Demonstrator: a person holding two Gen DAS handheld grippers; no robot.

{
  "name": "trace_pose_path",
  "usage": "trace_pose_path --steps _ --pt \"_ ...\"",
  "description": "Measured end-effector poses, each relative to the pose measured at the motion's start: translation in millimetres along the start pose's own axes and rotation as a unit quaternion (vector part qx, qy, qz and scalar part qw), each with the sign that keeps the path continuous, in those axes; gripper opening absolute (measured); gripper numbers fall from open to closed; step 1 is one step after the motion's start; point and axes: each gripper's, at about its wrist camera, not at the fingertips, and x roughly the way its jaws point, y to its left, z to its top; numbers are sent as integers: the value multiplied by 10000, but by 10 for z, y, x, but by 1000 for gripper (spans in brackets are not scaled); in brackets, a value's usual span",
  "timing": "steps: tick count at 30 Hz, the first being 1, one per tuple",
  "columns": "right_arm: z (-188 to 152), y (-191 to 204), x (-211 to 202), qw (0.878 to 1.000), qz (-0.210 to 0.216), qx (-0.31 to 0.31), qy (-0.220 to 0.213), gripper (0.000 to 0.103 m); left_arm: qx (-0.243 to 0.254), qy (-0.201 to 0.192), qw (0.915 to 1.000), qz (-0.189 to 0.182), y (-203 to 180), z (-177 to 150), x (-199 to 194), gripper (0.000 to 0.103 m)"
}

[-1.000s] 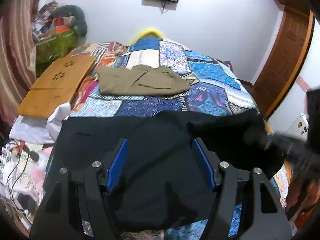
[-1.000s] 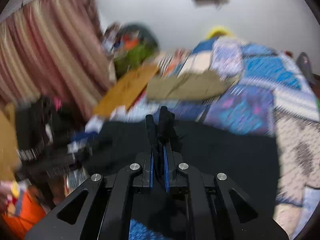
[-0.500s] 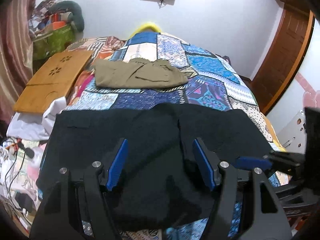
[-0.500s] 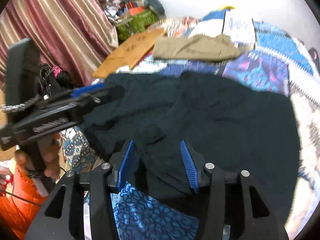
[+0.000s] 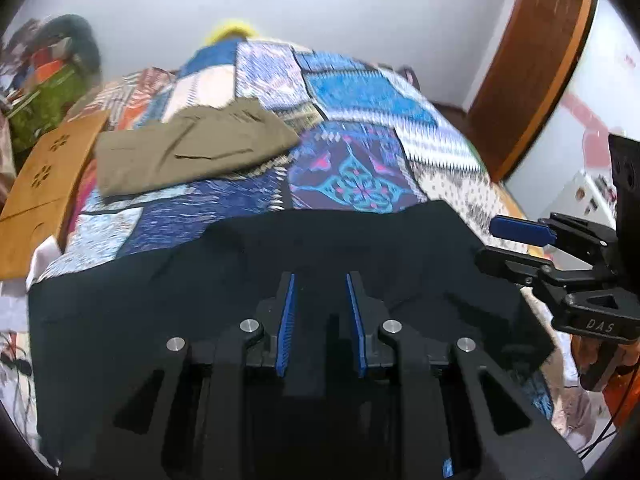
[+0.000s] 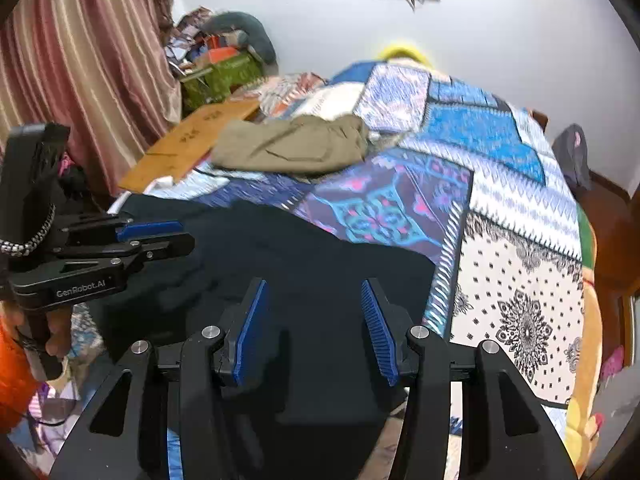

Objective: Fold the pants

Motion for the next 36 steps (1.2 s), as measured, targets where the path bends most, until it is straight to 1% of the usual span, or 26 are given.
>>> trace_pose_path --steps 2,5,6,8,11,14,18,20,21,23,25,27,29,31,34,35,36 --pt "-33 -84 153 9998 76 20 186 45 130 199 9996 130 -66 52 193 25" --pt "-147 -119 325 9985 191 -43 515 45 212 454 9974 513 -79 64 431 25" --pt "-194 -115 355 9979 189 -114 601 45 210 518 9968 577 -59 48 494 25" --pt "-276 -89 338 9979 150 -273 566 45 129 627 9965 531 0 7 579 25" --pt "-345 -131 223 9978 246 -220 581 45 137 604 9963 590 35 -44 565 27" --pt "-429 -132 111 9976 228 -251 606 45 258 643 9947 755 28 -155 496 27" --pt "-551 -115 -40 9976 146 -265 618 45 419 629 9935 850 14 -355 328 28" --pt "-615 -124 -124 9979 122 -196 599 45 353 576 9948 767 43 -458 198 31" --pt "-639 -129 -147 9980 112 -159 594 45 276 536 9955 729 70 -505 130 36" --pt "-708 -131 -216 9982 84 -56 597 47 169 549 9959 698 102 -595 42 39" --pt "-792 -156 -274 9979 156 128 623 47 144 479 9957 776 122 -690 -44 39" --pt "-847 -190 -321 9975 232 341 570 47 108 458 9940 991 164 -783 -136 39" --pt "-861 -210 -376 9969 251 474 567 47 -71 462 9934 1051 253 -843 -219 39" --pt "-824 -184 -436 9974 185 480 503 47 -303 411 9925 1108 374 -899 -341 39" --pt "-710 -76 -539 9990 99 281 322 47 -599 169 9902 1254 566 -971 -605 39" --pt "-666 -36 -571 9993 117 232 255 47 -700 98 9891 1289 642 -993 -695 41" --pt "-606 25 -607 9996 167 164 165 47 -802 39 9879 1330 721 -1018 -777 47"
